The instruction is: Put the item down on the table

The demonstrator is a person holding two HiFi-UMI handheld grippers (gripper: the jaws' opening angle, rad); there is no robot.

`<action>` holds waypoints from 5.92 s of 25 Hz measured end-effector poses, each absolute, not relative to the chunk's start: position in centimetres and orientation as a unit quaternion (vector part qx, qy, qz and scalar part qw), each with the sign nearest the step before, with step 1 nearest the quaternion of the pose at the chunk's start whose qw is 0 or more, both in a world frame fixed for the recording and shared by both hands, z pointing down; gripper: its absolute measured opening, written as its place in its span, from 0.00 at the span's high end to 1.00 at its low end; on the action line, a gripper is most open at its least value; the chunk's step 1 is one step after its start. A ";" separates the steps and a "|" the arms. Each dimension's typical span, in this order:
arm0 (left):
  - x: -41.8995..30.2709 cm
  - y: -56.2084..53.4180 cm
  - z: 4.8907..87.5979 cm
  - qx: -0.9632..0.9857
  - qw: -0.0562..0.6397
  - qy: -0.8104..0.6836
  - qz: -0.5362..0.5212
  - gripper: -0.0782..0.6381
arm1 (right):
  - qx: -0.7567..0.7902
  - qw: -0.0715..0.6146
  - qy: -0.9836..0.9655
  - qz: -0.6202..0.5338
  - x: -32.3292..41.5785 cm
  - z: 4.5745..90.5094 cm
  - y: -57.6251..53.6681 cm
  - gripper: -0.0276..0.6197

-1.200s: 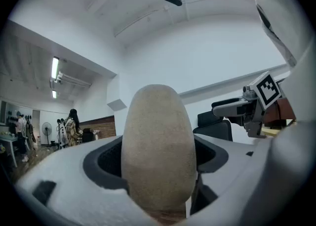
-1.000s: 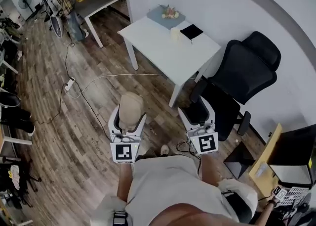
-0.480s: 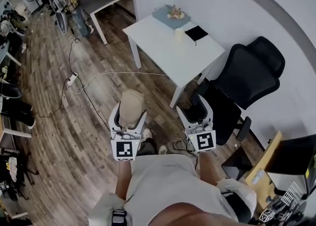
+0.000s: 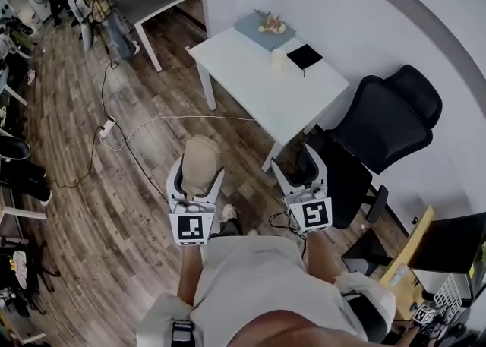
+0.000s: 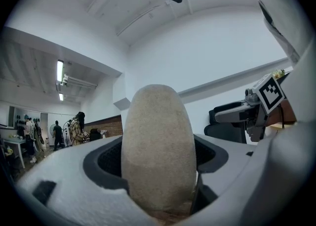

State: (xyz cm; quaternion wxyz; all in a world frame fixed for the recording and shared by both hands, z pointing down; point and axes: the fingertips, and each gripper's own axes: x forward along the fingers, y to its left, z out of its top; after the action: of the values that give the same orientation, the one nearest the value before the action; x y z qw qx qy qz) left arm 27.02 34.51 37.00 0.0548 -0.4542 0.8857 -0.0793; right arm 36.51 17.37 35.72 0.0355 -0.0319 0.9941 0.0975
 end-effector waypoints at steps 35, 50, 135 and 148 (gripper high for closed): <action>8.1 32.8 39.1 -0.482 0.047 0.872 -0.072 0.34 | -0.083 0.005 0.991 0.106 18.9 37.7 16.1 0.47; -0.3 27.3 38.8 -0.475 0.054 0.875 -0.080 0.34 | -0.080 0.007 0.992 0.100 10.5 37.7 10.3 0.47; -33.5 0.5 40.4 -0.702 0.034 0.708 -0.070 0.34 | -0.356 -0.070 0.927 0.094 -15.7 38.8 -8.8 0.48; -29.2 -6.0 42.9 -0.774 0.024 0.628 -0.082 0.34 | -0.430 -0.097 0.894 0.074 -10.6 41.3 -11.5 0.48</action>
State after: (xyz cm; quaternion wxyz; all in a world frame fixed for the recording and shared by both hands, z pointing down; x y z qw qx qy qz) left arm -29.25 -6.05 42.95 0.0238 -0.7737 0.6277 -0.0822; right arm -10.56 -11.47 41.26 -0.0972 -0.4304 0.8943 0.0743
